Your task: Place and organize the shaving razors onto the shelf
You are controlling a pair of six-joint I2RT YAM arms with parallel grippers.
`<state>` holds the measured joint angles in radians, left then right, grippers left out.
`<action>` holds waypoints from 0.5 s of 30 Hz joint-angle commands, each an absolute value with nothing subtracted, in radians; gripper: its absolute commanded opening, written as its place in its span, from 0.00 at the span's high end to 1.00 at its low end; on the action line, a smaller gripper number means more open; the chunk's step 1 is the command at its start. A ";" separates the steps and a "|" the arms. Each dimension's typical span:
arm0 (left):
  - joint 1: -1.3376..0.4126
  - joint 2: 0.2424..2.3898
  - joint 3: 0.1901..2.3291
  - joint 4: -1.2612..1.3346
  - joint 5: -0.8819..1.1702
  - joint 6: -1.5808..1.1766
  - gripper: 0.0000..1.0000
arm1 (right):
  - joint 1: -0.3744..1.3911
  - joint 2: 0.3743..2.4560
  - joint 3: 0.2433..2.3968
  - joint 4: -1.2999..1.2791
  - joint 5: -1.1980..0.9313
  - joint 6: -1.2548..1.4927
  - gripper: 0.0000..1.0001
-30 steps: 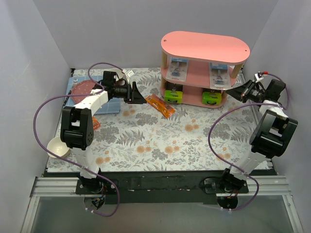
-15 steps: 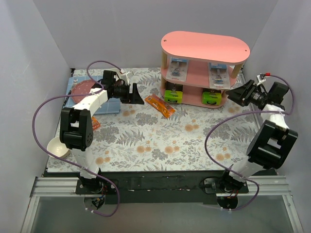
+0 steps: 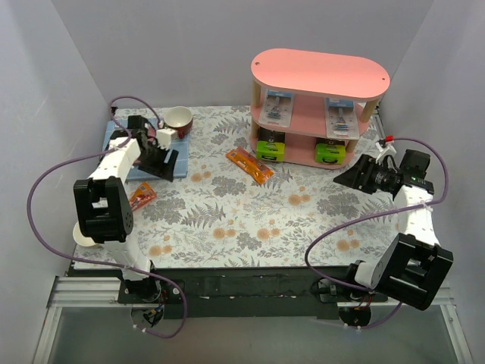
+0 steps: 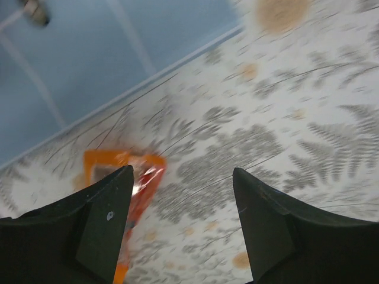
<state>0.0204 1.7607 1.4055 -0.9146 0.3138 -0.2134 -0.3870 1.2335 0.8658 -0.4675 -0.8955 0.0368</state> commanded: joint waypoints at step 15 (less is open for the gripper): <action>0.224 1.901 1.192 -0.789 -0.155 -0.063 0.37 | -0.249 1.307 1.103 -0.686 -0.815 -0.201 0.27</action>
<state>0.2146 1.8915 1.2617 -0.8841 -0.0563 -0.1005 -0.2642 1.3052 1.0454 -0.6575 -0.8185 -0.1638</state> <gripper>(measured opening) 0.650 0.733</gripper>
